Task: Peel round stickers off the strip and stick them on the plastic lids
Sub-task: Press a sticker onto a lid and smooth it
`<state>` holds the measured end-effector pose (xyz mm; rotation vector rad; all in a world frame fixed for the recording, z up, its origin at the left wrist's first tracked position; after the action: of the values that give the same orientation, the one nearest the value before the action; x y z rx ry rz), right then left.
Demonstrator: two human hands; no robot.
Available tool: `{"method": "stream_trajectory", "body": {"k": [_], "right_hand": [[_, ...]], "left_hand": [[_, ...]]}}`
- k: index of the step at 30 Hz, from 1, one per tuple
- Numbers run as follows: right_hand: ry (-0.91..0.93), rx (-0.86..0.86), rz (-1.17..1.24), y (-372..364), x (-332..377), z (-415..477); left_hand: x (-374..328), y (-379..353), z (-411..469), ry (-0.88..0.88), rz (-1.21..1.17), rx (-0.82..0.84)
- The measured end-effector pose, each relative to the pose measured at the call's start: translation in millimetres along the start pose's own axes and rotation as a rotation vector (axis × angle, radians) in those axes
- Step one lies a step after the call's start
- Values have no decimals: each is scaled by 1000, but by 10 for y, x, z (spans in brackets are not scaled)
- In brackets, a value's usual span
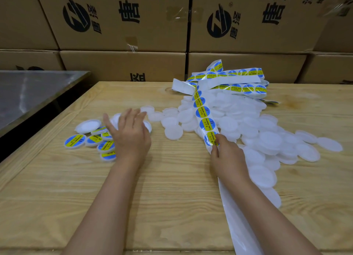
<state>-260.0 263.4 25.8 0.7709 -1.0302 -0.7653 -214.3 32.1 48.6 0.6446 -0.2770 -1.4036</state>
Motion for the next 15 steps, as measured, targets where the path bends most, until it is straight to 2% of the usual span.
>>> {"method": "stream_trajectory", "body": {"k": [3, 7, 10, 15], "right_hand": [[-6, 42, 2, 11, -2, 2], [-14, 71, 98, 36, 8, -14], [-18, 93, 150, 29, -2, -21], [-65, 95, 211, 0, -22, -2]], "left_hand": [[-296, -42, -44, -147, -228, 113], [-722, -191, -224, -258, -444, 379], [-886, -329, -332, -292, -482, 571], [-894, -464, -382, -229, -440, 706]]}}
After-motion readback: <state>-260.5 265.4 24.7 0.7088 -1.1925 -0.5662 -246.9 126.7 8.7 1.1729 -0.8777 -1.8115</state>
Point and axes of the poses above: each hand's wrist, its own z-axis towards the middle knuckle, its own y-axis out of the back of the hand, x = y × z, the point moved 3 cm from there along z, towards the middle knuckle, and after that the axes turned 1 degree about y, right-handed, at the moved point
